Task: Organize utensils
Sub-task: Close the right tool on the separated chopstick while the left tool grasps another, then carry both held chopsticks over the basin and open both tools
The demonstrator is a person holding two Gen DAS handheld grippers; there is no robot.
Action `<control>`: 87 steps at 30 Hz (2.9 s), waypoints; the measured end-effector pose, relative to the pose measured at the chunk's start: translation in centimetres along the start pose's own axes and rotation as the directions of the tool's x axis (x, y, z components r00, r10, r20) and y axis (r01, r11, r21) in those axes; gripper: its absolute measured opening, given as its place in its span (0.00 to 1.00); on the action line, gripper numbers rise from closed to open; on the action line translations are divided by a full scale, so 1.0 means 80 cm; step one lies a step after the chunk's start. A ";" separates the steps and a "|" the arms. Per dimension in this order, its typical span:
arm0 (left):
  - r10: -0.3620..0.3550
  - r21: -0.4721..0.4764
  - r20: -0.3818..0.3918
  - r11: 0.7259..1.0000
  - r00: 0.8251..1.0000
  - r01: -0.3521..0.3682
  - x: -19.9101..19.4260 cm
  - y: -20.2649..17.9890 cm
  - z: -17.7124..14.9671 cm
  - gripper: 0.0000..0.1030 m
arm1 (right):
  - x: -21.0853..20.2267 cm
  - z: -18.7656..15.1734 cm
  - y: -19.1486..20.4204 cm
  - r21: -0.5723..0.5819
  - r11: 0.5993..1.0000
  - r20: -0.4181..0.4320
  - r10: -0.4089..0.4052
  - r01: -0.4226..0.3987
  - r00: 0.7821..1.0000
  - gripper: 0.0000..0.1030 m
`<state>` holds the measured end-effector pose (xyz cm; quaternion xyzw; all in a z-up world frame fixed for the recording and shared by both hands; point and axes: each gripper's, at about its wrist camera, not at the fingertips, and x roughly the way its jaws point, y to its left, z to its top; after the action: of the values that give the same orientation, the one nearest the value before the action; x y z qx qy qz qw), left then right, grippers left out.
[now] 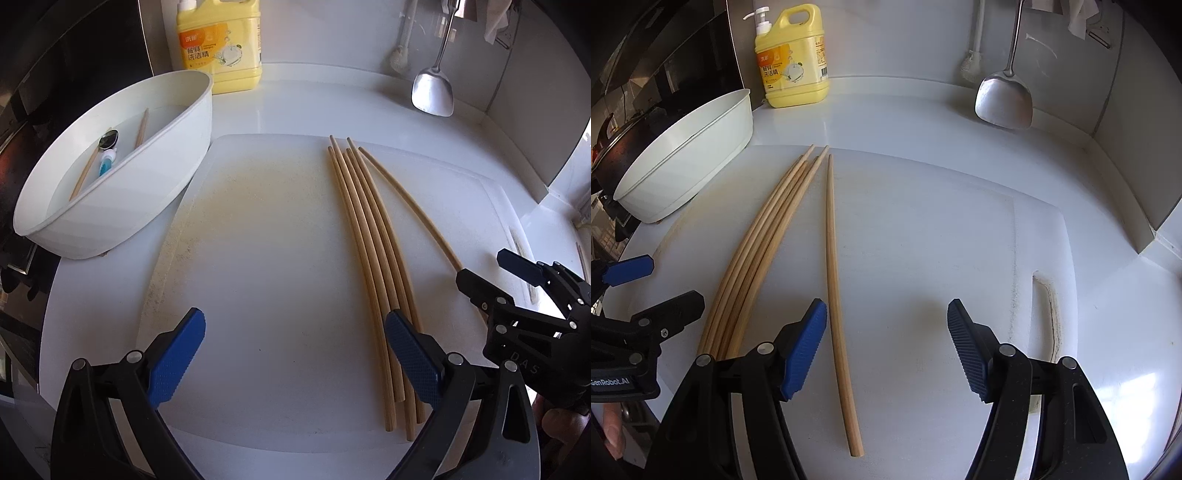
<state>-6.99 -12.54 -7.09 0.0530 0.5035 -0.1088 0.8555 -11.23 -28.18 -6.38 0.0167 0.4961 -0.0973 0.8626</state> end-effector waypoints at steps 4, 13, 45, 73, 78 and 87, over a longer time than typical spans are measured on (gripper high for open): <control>0.006 -0.003 -0.014 1.000 1.000 -0.006 0.007 -0.001 -0.002 0.93 | -0.001 -0.003 -0.001 0.004 1.000 0.006 -0.003 0.003 1.000 0.63; 0.047 0.000 0.021 0.999 0.999 -0.047 0.004 0.010 -0.008 0.95 | -0.002 -0.005 -0.002 0.005 1.000 0.013 0.000 0.000 1.000 0.63; 0.037 -0.010 0.025 0.999 0.999 -0.037 0.017 0.012 0.001 0.94 | 0.009 0.003 0.003 -0.030 0.999 0.011 0.018 -0.018 1.000 0.62; 0.005 0.051 0.042 0.999 0.999 -0.007 0.012 -0.007 0.001 0.08 | 0.008 0.014 0.049 -0.144 0.989 0.003 0.042 -0.042 0.999 0.06; -0.035 0.020 0.014 0.999 0.999 0.035 0.010 0.001 0.001 0.07 | 0.001 0.010 0.043 -0.101 0.993 0.001 0.063 -0.062 0.998 0.06; -0.078 0.000 0.048 0.997 0.996 0.078 -0.051 0.011 0.020 0.07 | -0.045 0.017 0.036 -0.018 0.994 0.058 0.109 -0.108 0.992 0.06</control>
<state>-7.35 -11.44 -2.79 0.0299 0.4847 -0.1427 0.8624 -11.28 -25.02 -2.76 0.0344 0.4695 -0.0470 0.8810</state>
